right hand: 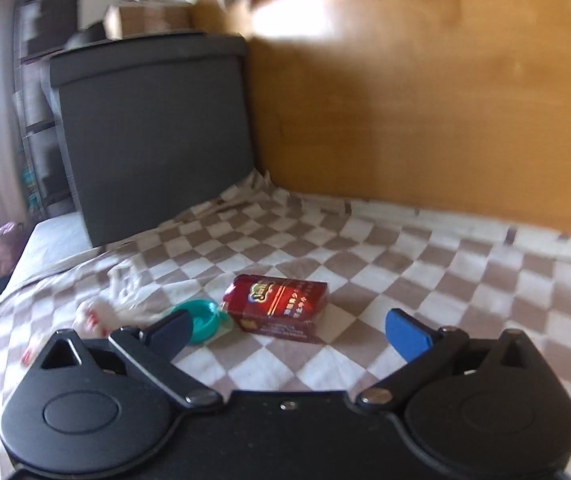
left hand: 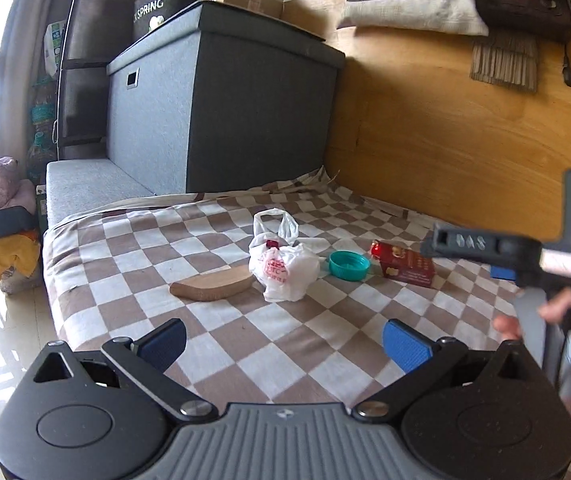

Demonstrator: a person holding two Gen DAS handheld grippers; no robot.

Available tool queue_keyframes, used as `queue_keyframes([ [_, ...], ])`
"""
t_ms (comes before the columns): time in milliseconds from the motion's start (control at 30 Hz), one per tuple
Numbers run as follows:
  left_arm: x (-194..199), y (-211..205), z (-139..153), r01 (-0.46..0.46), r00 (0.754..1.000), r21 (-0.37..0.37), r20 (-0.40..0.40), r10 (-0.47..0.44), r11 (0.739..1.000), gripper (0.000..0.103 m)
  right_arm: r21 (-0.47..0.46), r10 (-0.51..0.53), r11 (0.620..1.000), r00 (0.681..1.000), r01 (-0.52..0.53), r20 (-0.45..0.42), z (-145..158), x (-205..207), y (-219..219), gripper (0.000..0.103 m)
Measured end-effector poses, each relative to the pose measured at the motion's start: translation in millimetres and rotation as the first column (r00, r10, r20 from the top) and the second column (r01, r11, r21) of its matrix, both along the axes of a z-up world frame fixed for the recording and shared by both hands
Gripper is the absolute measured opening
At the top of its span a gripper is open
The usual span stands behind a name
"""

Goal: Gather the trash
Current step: 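Move both open tools up from the wastebasket back to the bench, then grasp the red cigarette box with the right tool while the left tool grasps the white plastic bag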

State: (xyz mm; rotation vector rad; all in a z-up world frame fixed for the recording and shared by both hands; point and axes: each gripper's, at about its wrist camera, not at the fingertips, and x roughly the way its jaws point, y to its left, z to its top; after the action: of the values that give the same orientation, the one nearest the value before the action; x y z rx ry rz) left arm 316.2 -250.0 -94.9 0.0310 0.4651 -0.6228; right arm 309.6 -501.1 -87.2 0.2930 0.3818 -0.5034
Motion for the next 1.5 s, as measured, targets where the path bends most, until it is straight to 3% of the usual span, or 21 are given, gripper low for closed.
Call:
queue_keyframes([
  [200, 22, -12, -2, 0.024, 0.999, -0.041, -0.045, -0.026, 0.999, 0.103, 0.139, -0.030, 0.990, 0.998, 0.036, -0.048, -1, 53, -32, 0.103],
  [367, 42, -18, -2, 0.050, 0.991, -0.097, -0.122, -0.062, 0.994, 0.103, 0.186, -0.047, 0.980, 0.989, 0.072, -0.137, -8, 93, -44, 0.103],
  [567, 68, -24, -3, 0.022, 0.980, -0.139, -0.193, -0.049, 0.990, 0.102, 0.298, -0.111, 0.940, 0.974, 0.167, -0.195, -29, 114, -55, 0.103],
  [667, 81, -27, -5, 0.008, 0.971, -0.168, -0.236, -0.048, 0.986, 0.101, 0.286, -0.126, 0.942, 0.975, 0.175, -0.183, -30, 115, -53, 0.103],
  [733, 90, -28, -8, -0.010, 0.961, -0.197, -0.274, -0.045, 0.980, 0.095, 0.277, -0.120, 0.947, 0.978, 0.165, -0.173, -32, 114, -52, 0.102],
  [833, 103, -30, -12, -0.042, 0.943, -0.232, -0.331, -0.038, 0.972, 0.084, 0.241, -0.112, 0.959, 0.981, 0.149, -0.159, -33, 107, -52, 0.090],
  [933, 114, -32, -18, -0.085, 0.919, -0.262, -0.393, -0.026, 0.961, 0.075, 0.198, -0.052, 0.977, 0.988, 0.080, -0.144, -37, 97, -50, 0.088],
  [1167, 126, -33, -31, -0.184, 0.869, -0.325, -0.495, -0.001, 0.927, 0.066, 0.107, 0.037, 0.994, 0.991, -0.023, -0.132, -42, 65, -28, 0.085],
  [1300, 130, -27, -37, -0.230, 0.853, -0.348, -0.522, 0.016, 0.909, 0.046, 0.113, 0.056, 0.993, 0.991, -0.043, -0.122, -41, 49, -22, 0.085],
  [1367, 129, -24, -38, -0.232, 0.852, -0.343, -0.522, 0.021, 0.910, 0.035, 0.111, 0.062, 0.993, 0.990, -0.049, -0.124, -40, 43, -18, 0.085],
  [1500, 116, -20, -34, -0.191, 0.878, -0.314, -0.478, 0.020, 0.930, 0.031, 0.106, 0.078, 0.992, 0.988, -0.064, -0.132, -38, 30, -9, 0.084],
])
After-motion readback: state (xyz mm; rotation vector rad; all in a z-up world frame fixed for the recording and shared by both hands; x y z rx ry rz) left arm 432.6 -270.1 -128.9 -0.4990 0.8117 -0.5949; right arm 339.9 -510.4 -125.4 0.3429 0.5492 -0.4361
